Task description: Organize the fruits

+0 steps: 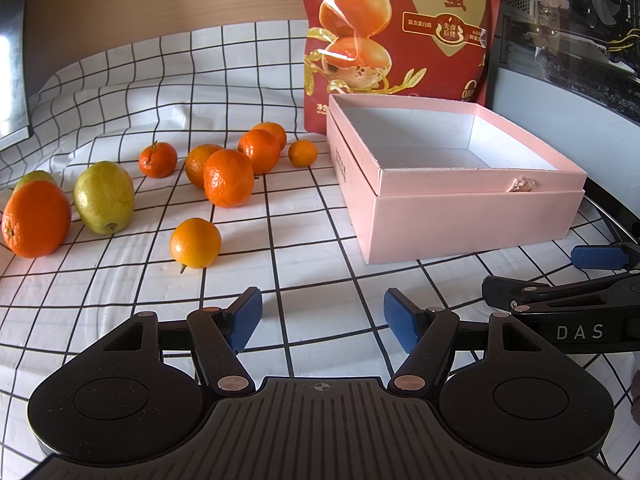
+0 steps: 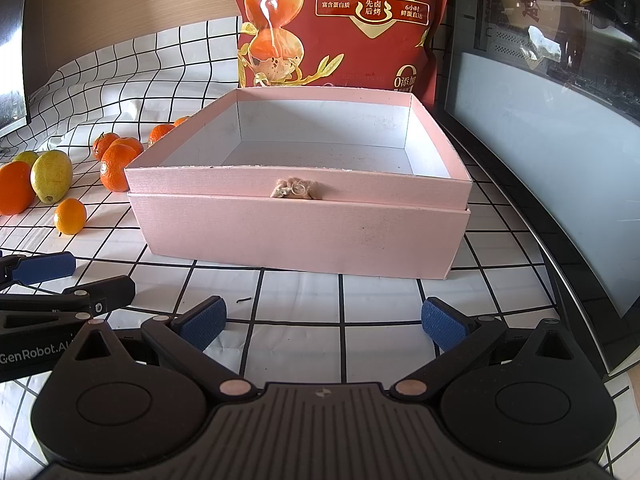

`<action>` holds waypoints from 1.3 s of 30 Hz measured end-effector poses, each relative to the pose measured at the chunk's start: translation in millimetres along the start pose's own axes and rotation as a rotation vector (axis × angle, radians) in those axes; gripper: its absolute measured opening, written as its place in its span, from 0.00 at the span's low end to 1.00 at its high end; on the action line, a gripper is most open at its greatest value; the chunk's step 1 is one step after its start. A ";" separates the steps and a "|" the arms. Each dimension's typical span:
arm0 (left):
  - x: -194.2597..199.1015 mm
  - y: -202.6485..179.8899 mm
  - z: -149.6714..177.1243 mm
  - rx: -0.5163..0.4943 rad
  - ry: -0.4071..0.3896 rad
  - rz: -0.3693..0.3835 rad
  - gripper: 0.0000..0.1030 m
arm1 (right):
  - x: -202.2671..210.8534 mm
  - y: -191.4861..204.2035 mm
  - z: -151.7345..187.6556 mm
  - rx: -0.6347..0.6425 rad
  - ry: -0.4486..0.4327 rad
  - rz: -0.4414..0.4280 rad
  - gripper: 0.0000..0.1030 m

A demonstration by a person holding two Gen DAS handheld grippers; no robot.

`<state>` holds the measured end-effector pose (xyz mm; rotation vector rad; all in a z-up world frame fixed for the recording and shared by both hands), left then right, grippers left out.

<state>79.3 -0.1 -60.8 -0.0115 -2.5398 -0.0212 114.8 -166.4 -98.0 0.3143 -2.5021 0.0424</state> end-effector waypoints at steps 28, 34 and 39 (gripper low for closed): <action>0.0 0.0 0.0 0.000 0.000 0.000 0.72 | -0.2 0.3 0.1 0.000 0.000 -0.001 1.00; 0.0 -0.1 0.0 -0.002 0.000 -0.001 0.72 | 0.2 0.2 -0.1 0.000 0.001 -0.001 1.00; 1.6 -4.6 -0.1 -0.002 -0.004 0.055 0.71 | 5.0 4.3 2.8 0.022 0.062 -0.033 1.00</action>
Point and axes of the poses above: each gripper's, at about its wrist camera, not at the fingertips, and x roughly against the way its jaws point, y to its left, z to its underside, the point moved 10 cm from there along -x, roughly the way its jaws point, and after that the axes turned 3 degrees about -y, right-handed, at the moved point
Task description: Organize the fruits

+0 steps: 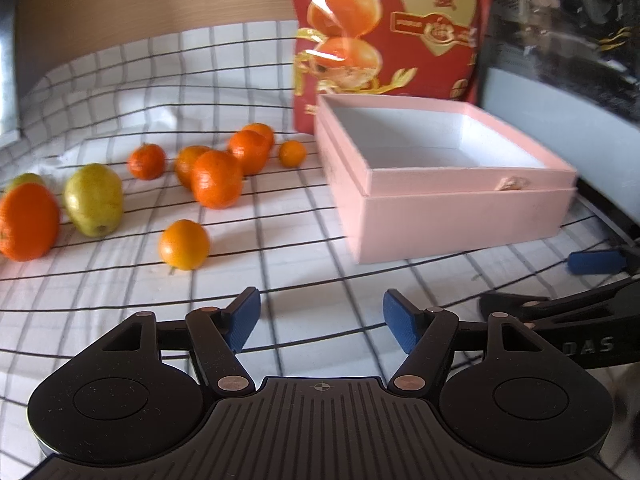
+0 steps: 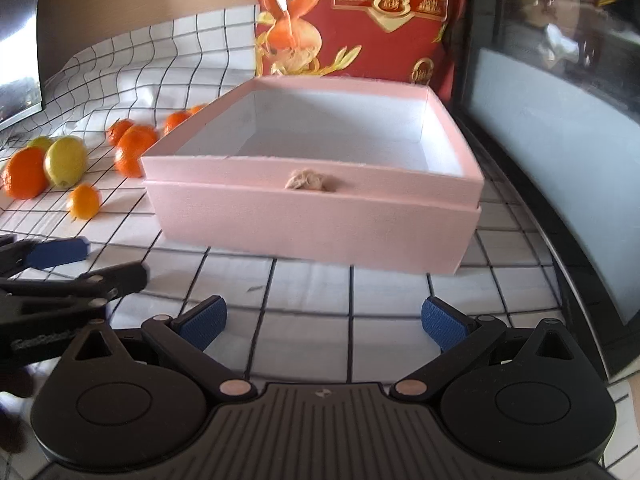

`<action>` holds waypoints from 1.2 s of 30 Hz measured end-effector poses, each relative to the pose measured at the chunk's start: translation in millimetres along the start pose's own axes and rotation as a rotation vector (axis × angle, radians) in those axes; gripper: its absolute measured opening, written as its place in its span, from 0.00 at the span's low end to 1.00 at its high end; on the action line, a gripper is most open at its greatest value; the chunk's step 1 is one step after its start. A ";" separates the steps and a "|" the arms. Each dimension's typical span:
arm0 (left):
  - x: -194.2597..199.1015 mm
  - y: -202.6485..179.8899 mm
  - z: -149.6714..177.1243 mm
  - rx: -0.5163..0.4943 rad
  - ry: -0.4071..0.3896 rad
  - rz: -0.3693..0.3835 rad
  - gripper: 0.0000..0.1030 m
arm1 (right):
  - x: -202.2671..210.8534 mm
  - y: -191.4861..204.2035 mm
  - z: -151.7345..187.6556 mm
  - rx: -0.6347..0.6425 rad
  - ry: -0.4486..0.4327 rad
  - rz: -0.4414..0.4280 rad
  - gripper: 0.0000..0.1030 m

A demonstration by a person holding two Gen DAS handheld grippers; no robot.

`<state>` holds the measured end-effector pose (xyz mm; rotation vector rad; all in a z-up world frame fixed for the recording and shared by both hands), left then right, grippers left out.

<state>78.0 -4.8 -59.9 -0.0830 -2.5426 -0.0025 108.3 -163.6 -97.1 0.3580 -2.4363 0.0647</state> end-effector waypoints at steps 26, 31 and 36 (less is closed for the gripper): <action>65.0 174.0 -30.8 0.277 -0.217 -0.039 0.59 | 20.1 165.2 -8.5 0.283 -0.015 -0.328 0.90; 22.7 171.1 -60.1 0.187 -0.163 -0.111 0.59 | 16.5 183.8 -10.3 0.295 -0.017 -0.348 0.89; -12.8 164.4 -63.8 0.045 -0.123 -0.234 0.60 | 27.8 175.0 -4.2 0.305 -0.029 -0.368 0.89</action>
Point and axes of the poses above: each gripper's, at about its wrist camera, not at the fingertips, and x roughly against the way its jaws point, y to its left, z to its underside, the point moved 10 cm from there along -x, roughly the way its jaws point, and after that the axes turned 3 degrees about -y, right-handed, at the moved point
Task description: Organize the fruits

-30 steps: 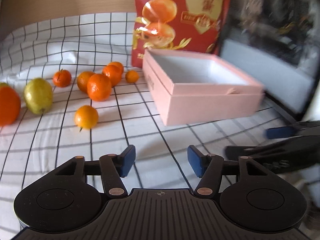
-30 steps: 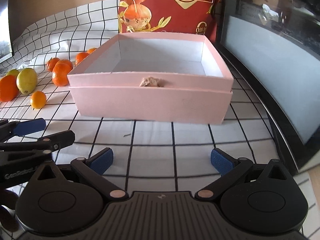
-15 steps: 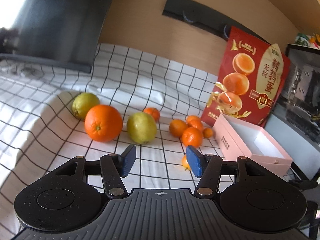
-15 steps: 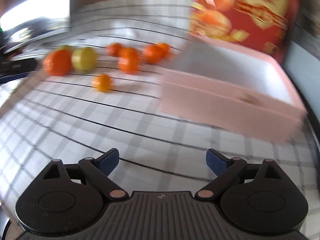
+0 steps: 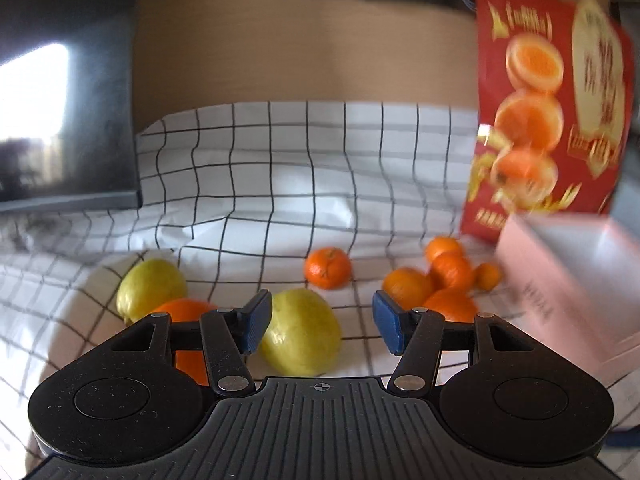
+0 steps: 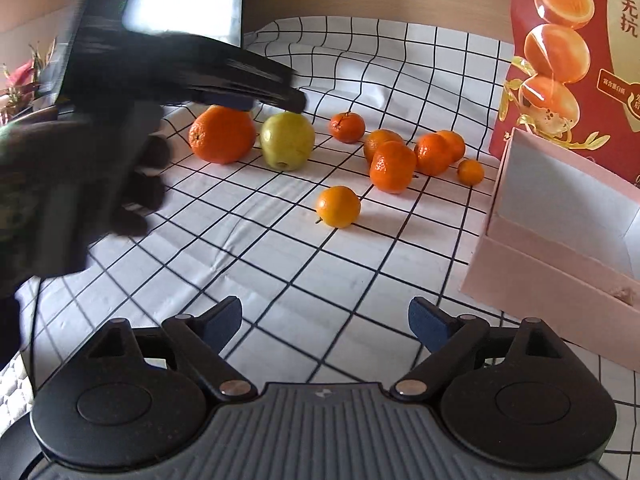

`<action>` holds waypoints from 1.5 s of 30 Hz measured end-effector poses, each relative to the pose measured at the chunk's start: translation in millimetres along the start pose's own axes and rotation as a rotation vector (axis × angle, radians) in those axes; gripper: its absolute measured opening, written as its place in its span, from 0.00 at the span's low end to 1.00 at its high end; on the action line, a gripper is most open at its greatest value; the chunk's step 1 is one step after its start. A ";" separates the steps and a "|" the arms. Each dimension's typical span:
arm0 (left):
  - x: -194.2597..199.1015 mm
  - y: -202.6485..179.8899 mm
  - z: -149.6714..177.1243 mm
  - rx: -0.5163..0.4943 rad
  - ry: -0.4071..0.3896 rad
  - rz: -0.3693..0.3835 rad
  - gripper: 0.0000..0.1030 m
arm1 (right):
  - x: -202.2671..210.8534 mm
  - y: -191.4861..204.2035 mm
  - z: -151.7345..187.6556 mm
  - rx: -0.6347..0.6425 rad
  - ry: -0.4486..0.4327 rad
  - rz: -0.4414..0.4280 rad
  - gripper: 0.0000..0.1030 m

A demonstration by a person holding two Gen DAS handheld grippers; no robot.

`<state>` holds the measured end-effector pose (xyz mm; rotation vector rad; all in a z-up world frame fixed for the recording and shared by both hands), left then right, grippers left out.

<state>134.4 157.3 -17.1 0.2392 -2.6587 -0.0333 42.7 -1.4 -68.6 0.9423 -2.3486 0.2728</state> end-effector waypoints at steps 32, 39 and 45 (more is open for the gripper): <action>61.9 11.0 23.7 0.092 -0.076 0.070 0.12 | 21.8 -41.1 9.6 0.040 -0.057 0.183 0.89; 75.0 41.8 10.6 0.363 -0.142 0.207 0.16 | 2.7 -14.4 -11.4 0.039 -0.066 0.088 0.79; 85.9 72.4 35.8 0.520 -0.091 0.193 0.19 | -28.6 6.6 -67.2 0.052 -0.075 0.002 0.75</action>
Point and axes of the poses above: each gripper's, at about its wrist camera, not at the fingertips, and x roughly against the way its jaws point, y to its left, z to its underside, the point moved 10 cm from there along -x, roughly the way its jaws point, and after that the axes turned 3 degrees about -y, right-handed, at the moved point
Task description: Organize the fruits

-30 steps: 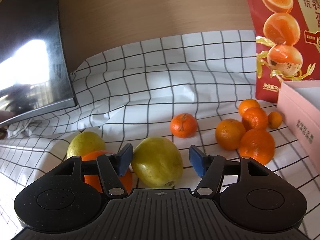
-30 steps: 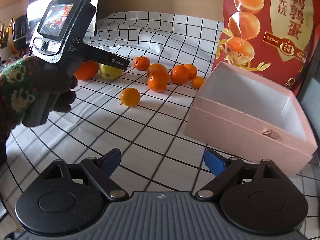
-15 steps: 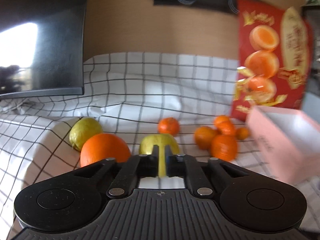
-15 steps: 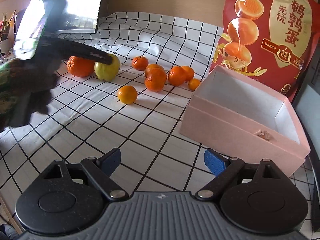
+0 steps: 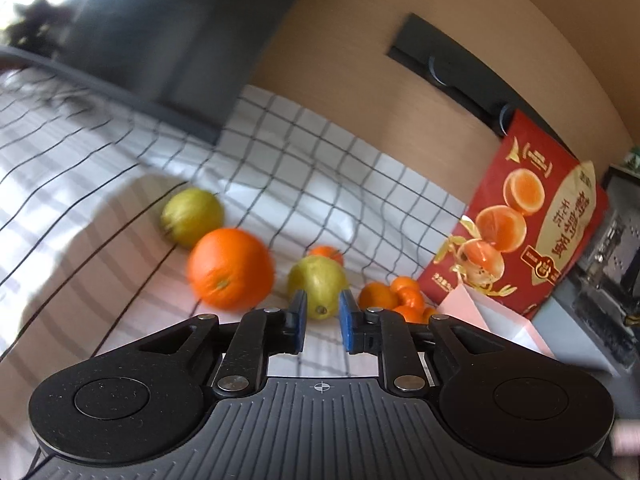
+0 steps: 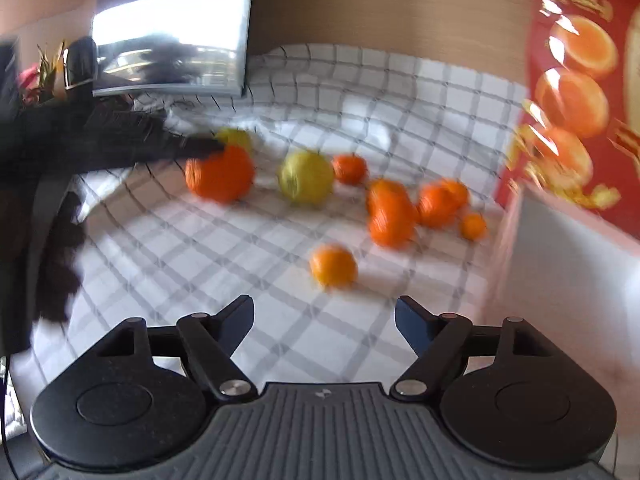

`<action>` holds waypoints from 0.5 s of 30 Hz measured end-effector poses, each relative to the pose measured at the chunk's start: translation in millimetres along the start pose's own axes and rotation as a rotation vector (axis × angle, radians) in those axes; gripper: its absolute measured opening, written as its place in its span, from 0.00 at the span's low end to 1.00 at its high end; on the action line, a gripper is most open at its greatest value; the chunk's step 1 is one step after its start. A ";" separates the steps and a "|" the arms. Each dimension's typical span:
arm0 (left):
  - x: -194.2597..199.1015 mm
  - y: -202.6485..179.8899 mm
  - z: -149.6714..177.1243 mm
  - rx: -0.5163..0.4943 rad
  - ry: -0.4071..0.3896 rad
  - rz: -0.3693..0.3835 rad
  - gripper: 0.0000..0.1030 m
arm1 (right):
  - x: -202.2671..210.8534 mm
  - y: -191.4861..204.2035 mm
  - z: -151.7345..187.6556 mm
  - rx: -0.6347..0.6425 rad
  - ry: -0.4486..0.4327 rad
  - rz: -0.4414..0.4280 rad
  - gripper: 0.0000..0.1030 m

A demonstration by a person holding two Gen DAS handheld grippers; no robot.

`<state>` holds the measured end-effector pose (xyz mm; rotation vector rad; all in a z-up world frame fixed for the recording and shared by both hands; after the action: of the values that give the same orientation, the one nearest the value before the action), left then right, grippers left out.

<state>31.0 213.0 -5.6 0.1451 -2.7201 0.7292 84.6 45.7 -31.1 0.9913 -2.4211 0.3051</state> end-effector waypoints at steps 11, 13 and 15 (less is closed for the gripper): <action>29.0 23.5 19.7 0.167 0.002 0.058 0.19 | -130.0 3.2 -68.7 -0.264 0.047 -0.090 0.82; 36.0 21.2 14.1 0.135 -0.036 0.039 0.19 | -138.4 7.0 -71.6 -0.298 0.044 -0.106 0.82; 39.8 21.3 10.3 0.122 -0.065 0.013 0.19 | -145.0 10.5 -74.4 -0.310 0.056 -0.116 0.82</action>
<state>-13.1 225.7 -10.8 0.1829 -2.7401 0.9102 192.7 167.4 -44.8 0.9622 -2.2612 -0.0809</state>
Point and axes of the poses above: each gripper's, at about its wrist camera, not at the fingertips, and x roughly against the way its jaws point, y to its left, z to its underside, the point moved 10 cm from there along -x, roughly the way its jaws point, and after that the axes turned 3 degrees about -y, right-handed, at the moved point
